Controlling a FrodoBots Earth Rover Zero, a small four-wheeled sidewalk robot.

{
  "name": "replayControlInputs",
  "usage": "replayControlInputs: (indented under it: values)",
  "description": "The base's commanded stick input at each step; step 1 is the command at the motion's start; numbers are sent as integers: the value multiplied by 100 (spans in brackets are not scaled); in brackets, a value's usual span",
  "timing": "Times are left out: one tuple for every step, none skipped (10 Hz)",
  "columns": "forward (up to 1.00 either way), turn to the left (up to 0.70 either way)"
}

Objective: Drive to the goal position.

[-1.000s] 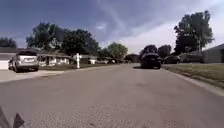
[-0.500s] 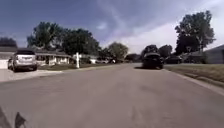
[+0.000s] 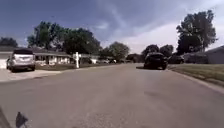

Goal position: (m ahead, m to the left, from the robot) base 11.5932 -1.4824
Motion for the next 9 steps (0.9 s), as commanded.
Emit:
replayControlInputs:
  values:
    - [70, 3]
    - [70, 3]
    - [70, 3]
    - [70, 3]
    - [70, 3]
    - [70, 3]
    - [70, 3]
    - [70, 3]
    - [70, 3]
